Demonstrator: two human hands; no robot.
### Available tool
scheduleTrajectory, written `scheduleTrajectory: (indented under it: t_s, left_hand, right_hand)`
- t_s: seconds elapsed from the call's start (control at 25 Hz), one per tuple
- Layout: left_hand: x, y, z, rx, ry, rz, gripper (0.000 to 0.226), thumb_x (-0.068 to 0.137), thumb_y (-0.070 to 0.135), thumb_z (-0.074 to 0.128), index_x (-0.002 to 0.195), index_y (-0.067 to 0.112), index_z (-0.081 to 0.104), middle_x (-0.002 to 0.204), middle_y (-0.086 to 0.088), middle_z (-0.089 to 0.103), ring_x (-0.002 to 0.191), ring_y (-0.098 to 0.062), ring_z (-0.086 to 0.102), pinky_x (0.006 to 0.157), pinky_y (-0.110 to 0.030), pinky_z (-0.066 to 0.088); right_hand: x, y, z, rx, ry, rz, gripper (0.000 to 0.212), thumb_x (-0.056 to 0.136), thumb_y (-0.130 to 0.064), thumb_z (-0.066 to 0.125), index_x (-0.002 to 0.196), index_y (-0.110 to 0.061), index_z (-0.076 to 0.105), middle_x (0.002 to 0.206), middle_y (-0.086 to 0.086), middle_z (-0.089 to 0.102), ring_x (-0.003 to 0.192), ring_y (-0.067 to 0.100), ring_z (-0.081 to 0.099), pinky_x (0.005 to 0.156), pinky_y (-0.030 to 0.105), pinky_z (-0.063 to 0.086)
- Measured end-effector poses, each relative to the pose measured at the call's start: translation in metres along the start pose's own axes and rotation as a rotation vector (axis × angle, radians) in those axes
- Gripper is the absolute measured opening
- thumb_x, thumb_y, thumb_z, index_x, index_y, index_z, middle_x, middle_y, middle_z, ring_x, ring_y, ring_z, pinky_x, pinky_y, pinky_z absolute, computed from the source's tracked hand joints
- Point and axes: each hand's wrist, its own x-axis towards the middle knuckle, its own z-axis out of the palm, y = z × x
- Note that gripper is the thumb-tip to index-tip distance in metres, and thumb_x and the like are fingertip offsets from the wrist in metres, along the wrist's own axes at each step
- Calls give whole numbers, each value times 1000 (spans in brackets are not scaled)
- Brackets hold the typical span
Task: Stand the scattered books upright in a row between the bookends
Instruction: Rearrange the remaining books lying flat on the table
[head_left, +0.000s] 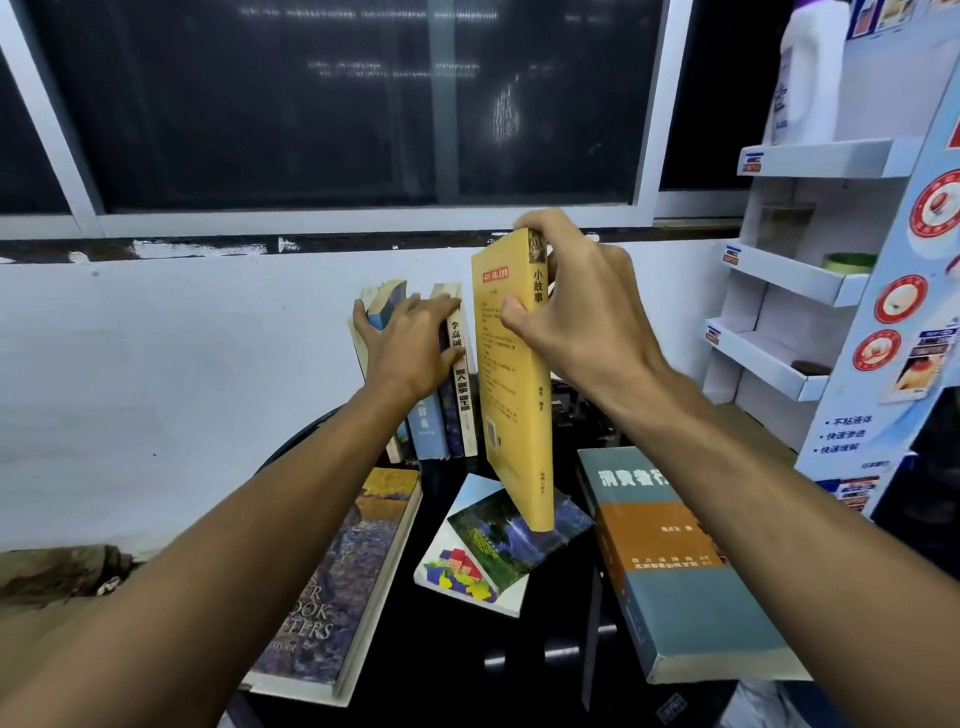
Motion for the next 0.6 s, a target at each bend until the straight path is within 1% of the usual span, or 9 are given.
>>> scheduleTrajectory:
  t_s: [0.08,0.12,0.24,0.4,0.52,0.6]
  left_hand:
    - [-2,-2,-1,-15,21,-11,50,90,39,71,136,37,52,128,6,66,130,-21,55,116,-66,1]
    - [-2,-4,-2,-21,28,-17,48,90,39,71,134,36,53,124,6,68,125,-22,59,116,-65,1]
    - [-2,-8,-2,-11,40,-21,47,89,41,71,133,35,55,121,7,69,123,-22,60,116,-61,3]
    - [-1,-12,-2,4,48,-19,44,88,44,72,129,35,57,117,9,70,122,-21,60,115,-59,8]
    - [-1,-13,-4,0,55,-21,39,88,43,72,125,35,59,115,9,71,119,-21,61,115,-59,9]
    - [0,-12,-4,18,49,-27,40,88,44,72,125,35,59,118,9,70,118,-21,61,115,-58,11]
  right_hand:
    - [8,-6,-3,7,-19,8,48,82,-24,79,122,-23,53,98,-3,66,86,20,64,68,42,60]
    - [11,-9,-6,15,-28,11,49,82,-24,81,122,-22,53,100,-3,64,88,19,64,68,42,61]
    - [13,-13,-12,19,-42,6,50,82,-24,82,122,-22,53,101,-2,63,90,17,63,70,41,62]
    - [15,-14,-2,-17,-60,3,50,83,-23,81,123,-24,52,104,-1,65,93,21,65,70,45,61]
    - [19,-12,7,-15,-86,-17,50,82,-18,80,124,-21,53,102,2,66,91,22,64,72,44,60]
    - [23,-10,11,-9,-96,-23,48,81,-16,79,122,-20,55,97,3,66,88,23,64,72,43,58]
